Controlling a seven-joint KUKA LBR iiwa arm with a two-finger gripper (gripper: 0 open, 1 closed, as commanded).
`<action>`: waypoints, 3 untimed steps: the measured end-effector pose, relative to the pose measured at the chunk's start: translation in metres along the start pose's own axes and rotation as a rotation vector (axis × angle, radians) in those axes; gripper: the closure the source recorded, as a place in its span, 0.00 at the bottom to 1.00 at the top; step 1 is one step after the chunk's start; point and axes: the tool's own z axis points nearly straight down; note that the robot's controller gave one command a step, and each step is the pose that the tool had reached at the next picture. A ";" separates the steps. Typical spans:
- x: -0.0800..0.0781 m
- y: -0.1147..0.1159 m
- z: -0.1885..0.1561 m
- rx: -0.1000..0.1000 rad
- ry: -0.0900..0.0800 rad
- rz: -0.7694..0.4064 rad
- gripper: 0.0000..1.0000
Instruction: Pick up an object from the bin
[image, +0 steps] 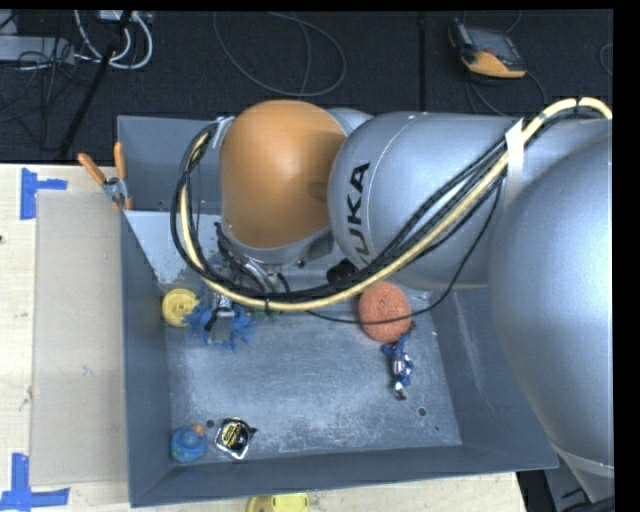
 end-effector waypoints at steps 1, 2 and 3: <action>-0.001 -0.002 -0.005 -0.001 -0.006 0.006 0.00; 0.024 -0.008 0.037 -0.002 -0.013 -0.176 0.00; 0.076 -0.006 0.055 0.000 -0.005 -0.121 0.00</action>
Offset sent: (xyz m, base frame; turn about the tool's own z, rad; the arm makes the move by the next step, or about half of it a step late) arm -0.0831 -0.0267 -0.1363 -0.5504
